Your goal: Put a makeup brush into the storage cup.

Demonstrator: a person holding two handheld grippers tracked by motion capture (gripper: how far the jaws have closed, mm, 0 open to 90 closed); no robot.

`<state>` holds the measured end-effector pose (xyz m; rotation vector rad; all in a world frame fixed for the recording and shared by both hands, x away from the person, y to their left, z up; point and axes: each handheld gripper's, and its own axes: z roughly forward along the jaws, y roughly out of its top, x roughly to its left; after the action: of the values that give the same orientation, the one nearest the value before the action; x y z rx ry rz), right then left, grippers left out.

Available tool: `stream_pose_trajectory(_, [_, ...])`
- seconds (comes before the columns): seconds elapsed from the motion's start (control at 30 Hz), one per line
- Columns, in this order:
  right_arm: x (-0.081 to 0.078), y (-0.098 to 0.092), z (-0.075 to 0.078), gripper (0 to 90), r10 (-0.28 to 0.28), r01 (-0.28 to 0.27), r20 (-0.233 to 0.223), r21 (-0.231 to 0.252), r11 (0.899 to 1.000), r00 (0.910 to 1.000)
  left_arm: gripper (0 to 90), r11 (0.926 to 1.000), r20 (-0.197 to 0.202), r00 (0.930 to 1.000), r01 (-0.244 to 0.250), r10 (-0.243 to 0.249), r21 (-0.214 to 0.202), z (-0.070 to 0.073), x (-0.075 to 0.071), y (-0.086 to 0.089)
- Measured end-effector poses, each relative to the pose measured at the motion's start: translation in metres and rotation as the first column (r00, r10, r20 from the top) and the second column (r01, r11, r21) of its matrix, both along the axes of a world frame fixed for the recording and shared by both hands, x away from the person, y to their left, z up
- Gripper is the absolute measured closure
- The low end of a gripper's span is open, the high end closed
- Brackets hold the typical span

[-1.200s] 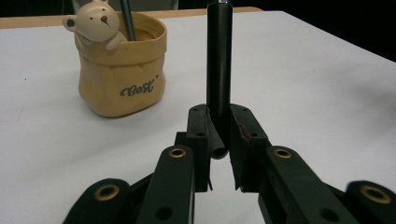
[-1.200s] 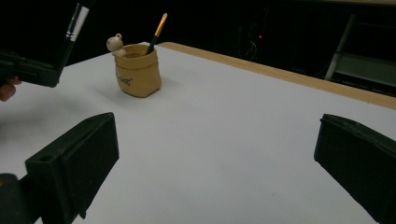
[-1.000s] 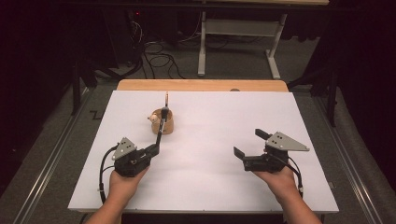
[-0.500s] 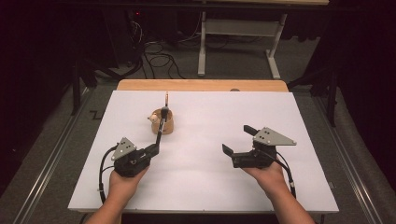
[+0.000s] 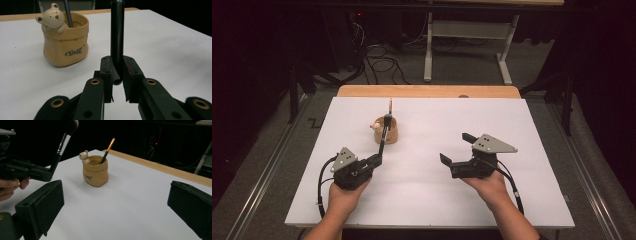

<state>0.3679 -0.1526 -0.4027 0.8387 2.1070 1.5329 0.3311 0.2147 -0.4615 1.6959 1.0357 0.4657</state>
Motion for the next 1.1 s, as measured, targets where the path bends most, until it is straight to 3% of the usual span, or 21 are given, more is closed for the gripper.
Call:
stream_pose_trajectory(0.53, [-0.006,0.002,-0.017,2.8,0.026,-0.025,-0.036,0.029,0.999,0.9990,79.2,0.9996,0.005,0.9998,0.019,-0.019,0.021,0.001,0.000,-0.009])
stream_pose_trajectory(0.9, [-0.008,0.002,-0.019,3.0,0.041,-0.039,-0.048,0.045,0.998,0.9980,79.2,0.9989,0.022,0.9990,0.039,-0.040,0.026,0.015,0.005,-0.021])
stream_pose_trajectory(1.1, [-0.007,0.001,-0.019,3.2,0.040,-0.037,-0.053,0.054,0.998,0.9978,79.2,0.9975,0.048,0.9964,0.068,-0.069,0.019,0.026,0.011,-0.036])
